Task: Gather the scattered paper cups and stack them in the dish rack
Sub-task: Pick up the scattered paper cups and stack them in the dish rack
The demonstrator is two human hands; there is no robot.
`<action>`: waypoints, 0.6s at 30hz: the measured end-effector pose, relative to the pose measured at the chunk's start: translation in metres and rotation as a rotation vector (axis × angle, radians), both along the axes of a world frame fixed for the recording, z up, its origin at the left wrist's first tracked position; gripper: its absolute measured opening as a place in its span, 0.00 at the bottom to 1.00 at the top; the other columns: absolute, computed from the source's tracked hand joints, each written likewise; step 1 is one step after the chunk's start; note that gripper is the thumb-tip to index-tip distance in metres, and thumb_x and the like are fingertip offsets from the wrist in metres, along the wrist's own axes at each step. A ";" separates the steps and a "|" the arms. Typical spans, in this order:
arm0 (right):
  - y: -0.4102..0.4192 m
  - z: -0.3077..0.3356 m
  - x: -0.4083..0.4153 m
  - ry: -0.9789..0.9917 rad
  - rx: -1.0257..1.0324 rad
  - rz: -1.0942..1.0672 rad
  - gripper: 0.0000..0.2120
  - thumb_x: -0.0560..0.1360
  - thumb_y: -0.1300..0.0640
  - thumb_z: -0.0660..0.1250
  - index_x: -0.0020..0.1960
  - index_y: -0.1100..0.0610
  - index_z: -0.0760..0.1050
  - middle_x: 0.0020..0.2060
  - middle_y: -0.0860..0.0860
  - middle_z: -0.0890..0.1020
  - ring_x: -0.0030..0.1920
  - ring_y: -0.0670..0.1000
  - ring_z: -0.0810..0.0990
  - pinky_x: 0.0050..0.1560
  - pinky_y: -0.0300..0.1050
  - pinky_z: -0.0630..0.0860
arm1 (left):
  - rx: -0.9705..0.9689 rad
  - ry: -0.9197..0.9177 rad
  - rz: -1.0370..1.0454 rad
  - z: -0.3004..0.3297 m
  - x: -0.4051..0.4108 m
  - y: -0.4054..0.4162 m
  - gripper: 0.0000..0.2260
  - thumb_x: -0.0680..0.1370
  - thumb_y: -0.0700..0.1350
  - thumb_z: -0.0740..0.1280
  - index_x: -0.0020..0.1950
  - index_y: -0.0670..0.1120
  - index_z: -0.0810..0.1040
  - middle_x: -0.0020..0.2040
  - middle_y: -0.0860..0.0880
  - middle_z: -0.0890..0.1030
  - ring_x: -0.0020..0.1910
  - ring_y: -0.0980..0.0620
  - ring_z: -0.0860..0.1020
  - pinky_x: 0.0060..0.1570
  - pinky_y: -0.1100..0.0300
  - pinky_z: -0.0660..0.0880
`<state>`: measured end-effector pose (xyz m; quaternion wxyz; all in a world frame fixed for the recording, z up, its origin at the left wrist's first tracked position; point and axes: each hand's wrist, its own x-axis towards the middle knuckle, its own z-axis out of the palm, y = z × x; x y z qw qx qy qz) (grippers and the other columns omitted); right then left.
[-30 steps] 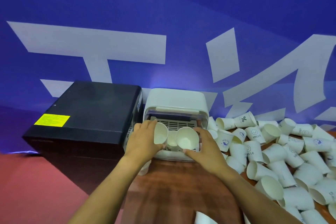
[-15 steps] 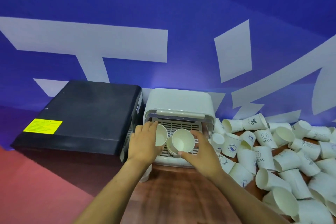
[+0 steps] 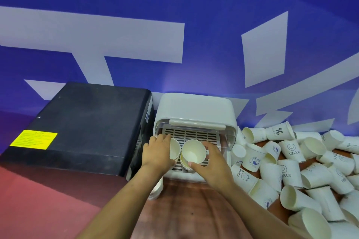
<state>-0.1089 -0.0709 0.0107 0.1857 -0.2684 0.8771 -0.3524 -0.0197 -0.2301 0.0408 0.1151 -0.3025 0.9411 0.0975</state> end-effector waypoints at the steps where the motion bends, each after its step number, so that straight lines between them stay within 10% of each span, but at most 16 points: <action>1: -0.002 -0.002 -0.001 -0.006 0.013 -0.001 0.35 0.66 0.44 0.75 0.68 0.45 0.63 0.64 0.42 0.70 0.61 0.45 0.72 0.57 0.41 0.71 | 0.013 -0.019 0.000 -0.002 -0.002 -0.001 0.37 0.72 0.55 0.70 0.76 0.48 0.56 0.70 0.48 0.65 0.67 0.45 0.65 0.64 0.51 0.66; 11: -0.001 -0.019 -0.009 -0.057 0.196 0.106 0.36 0.72 0.43 0.69 0.75 0.47 0.58 0.70 0.49 0.65 0.69 0.50 0.66 0.66 0.45 0.65 | 0.131 -0.007 -0.018 -0.013 -0.005 -0.006 0.39 0.72 0.55 0.71 0.77 0.50 0.55 0.74 0.50 0.63 0.72 0.46 0.64 0.68 0.47 0.64; 18: 0.036 0.003 -0.002 -0.028 0.119 0.107 0.32 0.74 0.46 0.68 0.74 0.47 0.58 0.71 0.47 0.65 0.67 0.49 0.70 0.67 0.47 0.69 | 0.143 0.382 -0.103 0.016 0.021 0.020 0.29 0.76 0.52 0.66 0.75 0.54 0.59 0.73 0.53 0.65 0.70 0.50 0.65 0.67 0.54 0.66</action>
